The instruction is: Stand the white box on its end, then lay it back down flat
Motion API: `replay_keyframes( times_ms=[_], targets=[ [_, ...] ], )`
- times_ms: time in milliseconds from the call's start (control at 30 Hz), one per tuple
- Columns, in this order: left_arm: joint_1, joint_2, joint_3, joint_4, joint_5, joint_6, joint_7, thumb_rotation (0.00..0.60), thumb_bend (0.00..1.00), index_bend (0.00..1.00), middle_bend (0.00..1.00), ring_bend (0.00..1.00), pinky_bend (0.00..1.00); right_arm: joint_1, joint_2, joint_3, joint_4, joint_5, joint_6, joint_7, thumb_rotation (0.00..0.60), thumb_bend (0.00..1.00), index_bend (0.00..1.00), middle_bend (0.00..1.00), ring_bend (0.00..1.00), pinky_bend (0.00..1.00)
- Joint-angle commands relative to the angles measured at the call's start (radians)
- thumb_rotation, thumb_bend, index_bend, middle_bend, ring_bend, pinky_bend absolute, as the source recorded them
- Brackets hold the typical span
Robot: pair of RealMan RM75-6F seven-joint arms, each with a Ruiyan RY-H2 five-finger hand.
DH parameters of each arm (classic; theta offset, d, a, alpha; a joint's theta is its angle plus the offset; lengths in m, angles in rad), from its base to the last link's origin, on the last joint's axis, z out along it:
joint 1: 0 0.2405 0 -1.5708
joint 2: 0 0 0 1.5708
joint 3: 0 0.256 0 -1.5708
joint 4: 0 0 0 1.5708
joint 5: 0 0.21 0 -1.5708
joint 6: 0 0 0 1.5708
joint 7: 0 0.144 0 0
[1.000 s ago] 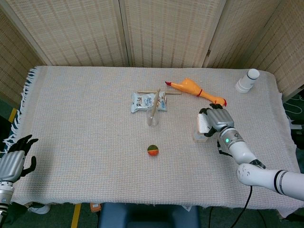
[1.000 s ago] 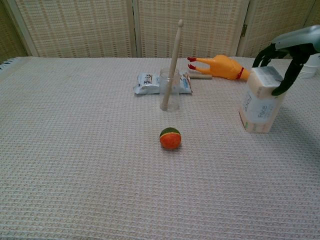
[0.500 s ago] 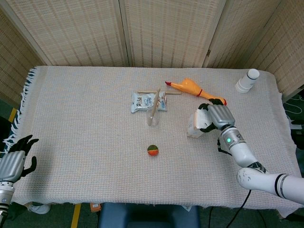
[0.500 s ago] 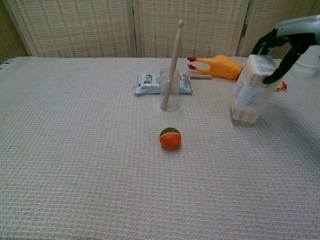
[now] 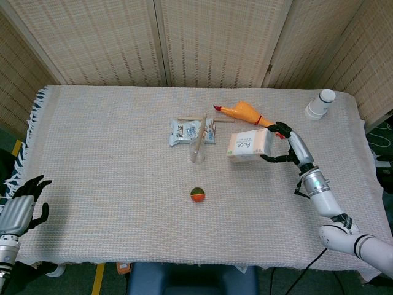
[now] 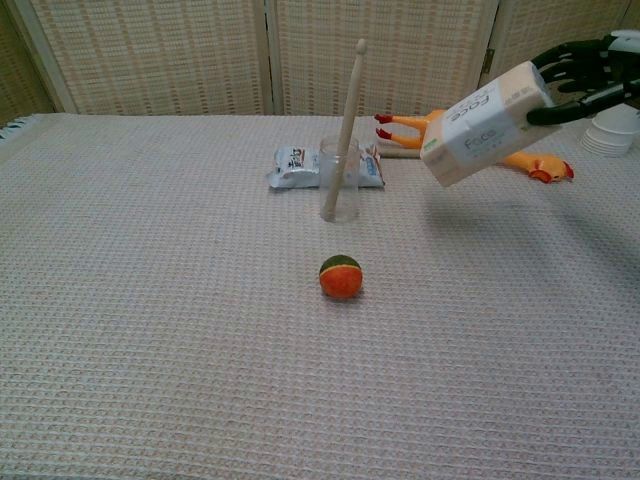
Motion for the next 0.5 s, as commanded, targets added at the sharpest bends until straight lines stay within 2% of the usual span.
replay_keyframes(
  times_ms=[33,233,500],
  targets=[
    [0.0,0.0,0.0,0.001,-0.001,-0.001,-0.001,0.6,0.62,0.15,0.0,0.0,0.11,-0.038,-0.156,-0.022,0.225,-0.154,0.04,0.172,0.6,0.26,0.39,0.39,0.17,0.0],
    [-0.001,0.0,0.0,0.006,-0.001,-0.005,-0.009,0.6,0.62,0.15,0.0,0.0,0.11,-0.016,-0.287,-0.043,0.418,-0.198,0.048,0.251,0.6,0.27,0.4,0.39,0.17,0.0],
    [-0.001,0.002,-0.001,0.012,-0.005,-0.01,-0.019,0.6,0.62,0.15,0.0,0.0,0.11,0.004,-0.369,-0.052,0.565,-0.219,0.052,0.298,0.6,0.27,0.4,0.39,0.17,0.0]
  ],
)
